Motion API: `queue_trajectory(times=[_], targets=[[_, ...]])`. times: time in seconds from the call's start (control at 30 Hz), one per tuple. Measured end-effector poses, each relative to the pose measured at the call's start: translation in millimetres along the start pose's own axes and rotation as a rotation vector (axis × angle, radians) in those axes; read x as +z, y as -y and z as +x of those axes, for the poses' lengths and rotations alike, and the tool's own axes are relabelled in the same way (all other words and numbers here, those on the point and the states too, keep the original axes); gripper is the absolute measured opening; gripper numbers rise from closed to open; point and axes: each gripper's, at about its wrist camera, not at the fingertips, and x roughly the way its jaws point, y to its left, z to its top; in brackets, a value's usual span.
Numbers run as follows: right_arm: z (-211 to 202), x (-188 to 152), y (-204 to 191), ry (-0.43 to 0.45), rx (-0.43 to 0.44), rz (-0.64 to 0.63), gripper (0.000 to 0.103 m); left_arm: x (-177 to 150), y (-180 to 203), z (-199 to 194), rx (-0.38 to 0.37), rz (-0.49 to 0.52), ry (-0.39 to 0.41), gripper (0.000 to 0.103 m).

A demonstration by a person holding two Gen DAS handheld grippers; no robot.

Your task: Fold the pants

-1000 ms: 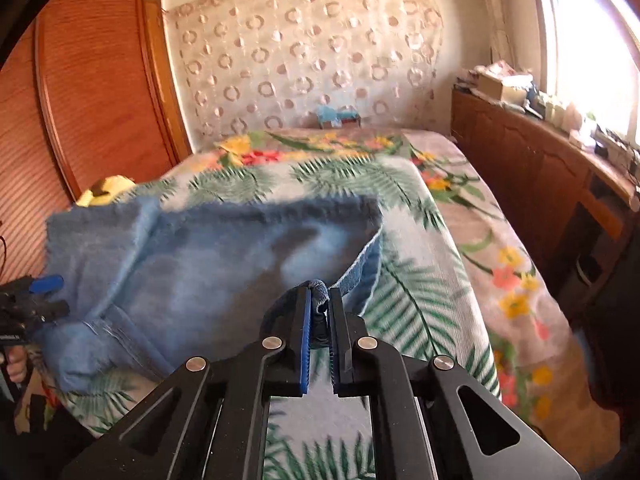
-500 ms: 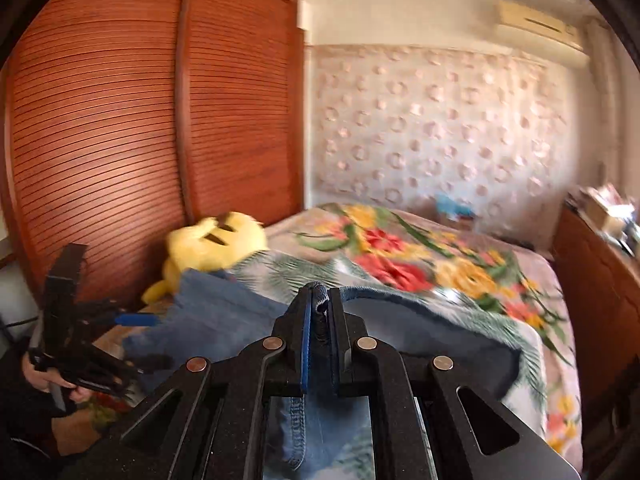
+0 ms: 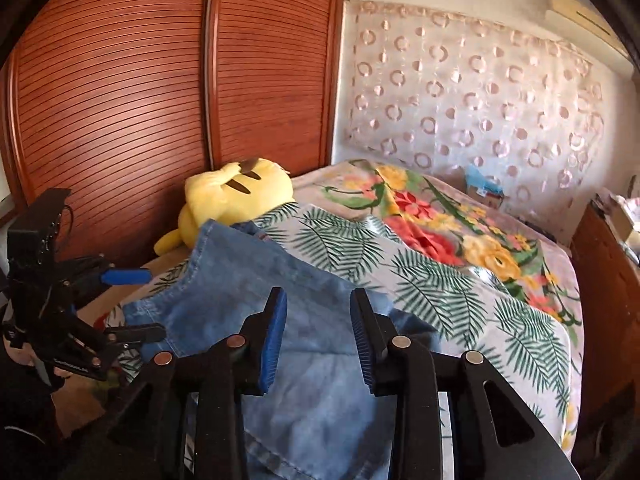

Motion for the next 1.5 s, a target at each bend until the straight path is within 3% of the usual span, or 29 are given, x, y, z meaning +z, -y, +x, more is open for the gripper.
queue_trajectory(times=[0.1, 0.5, 0.73, 0.83, 0.87, 0.97, 1.03, 1.1, 1.27, 1.5], targets=[[18.0, 5.8, -14.2, -0.031, -0.021, 0.022, 0.036, -2.5, 6.4, 4.3, -0.017, 0.011, -0.014, 0.082], [13.7, -42.5, -5.6, -0.163, -0.074, 0.193, 0.046, -18.3, 37.7, 23.3, -0.079, 0.065, -0.091, 0.082], [17.4, -54.0, -6.5, -0.212, -0.065, 0.262, 0.048, -31.4, 37.3, 37.9, -0.096, 0.046, -0.152, 0.075], [21.9, -56.3, -9.5, -0.225, -0.053, 0.287, 0.048, -35.7, 36.0, 41.5, -0.101, 0.029, -0.161, 0.063], [24.7, -57.6, -10.0, -0.231, -0.050, 0.293, 0.048, -36.3, 36.7, 40.4, -0.103, 0.031, -0.155, 0.051], [30.3, -58.4, -10.2, -0.243, -0.029, 0.304, 0.047, -36.9, 41.4, 36.5, -0.133, 0.040, -0.146, 0.034], [31.3, -59.5, -9.8, -0.244, -0.002, 0.312, 0.033, -36.5, 44.4, 33.8, -0.141, 0.042, -0.136, 0.027], [32.9, -57.3, -9.0, -0.237, 0.029, 0.316, 0.009, -34.9, 47.6, 30.5, -0.146, 0.048, -0.121, 0.013], [10.6, -36.5, -6.5, -0.142, 0.026, 0.277, 0.002, -23.8, 52.8, 12.3, -0.153, 0.055, -0.064, 0.008], [-16.6, 43.8, -18.1, 0.008, 0.016, 0.134, 0.002, -3.9, 40.8, -28.3, -0.129, 0.042, 0.038, 0.008]])
